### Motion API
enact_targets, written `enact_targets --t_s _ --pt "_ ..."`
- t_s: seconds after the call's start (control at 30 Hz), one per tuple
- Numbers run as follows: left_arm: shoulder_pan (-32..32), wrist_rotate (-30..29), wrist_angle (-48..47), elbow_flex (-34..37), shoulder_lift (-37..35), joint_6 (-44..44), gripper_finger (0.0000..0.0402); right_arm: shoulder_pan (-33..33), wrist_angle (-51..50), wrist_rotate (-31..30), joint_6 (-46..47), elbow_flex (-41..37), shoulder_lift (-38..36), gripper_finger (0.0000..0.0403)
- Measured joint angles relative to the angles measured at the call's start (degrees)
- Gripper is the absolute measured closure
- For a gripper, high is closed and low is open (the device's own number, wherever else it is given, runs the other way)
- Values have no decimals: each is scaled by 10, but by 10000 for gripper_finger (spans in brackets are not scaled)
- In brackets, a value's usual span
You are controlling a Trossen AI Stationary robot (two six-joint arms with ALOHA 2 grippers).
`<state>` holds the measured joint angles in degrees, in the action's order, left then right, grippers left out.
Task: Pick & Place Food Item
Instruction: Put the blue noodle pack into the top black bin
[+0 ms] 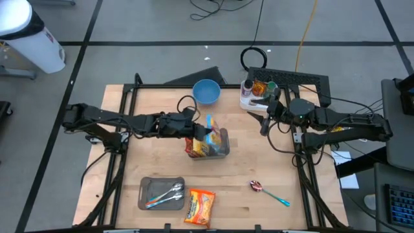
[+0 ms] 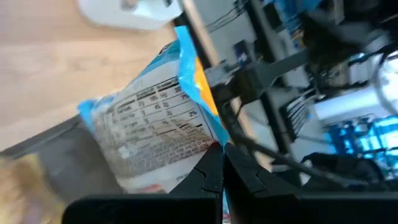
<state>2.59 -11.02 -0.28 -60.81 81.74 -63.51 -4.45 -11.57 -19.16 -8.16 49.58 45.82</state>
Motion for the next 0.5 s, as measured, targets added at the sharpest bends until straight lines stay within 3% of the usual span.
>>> enact_targets --t_s 0.5 --pt "0 37 23 66 -4 -2 400 0 8 0 15 0 44 187"
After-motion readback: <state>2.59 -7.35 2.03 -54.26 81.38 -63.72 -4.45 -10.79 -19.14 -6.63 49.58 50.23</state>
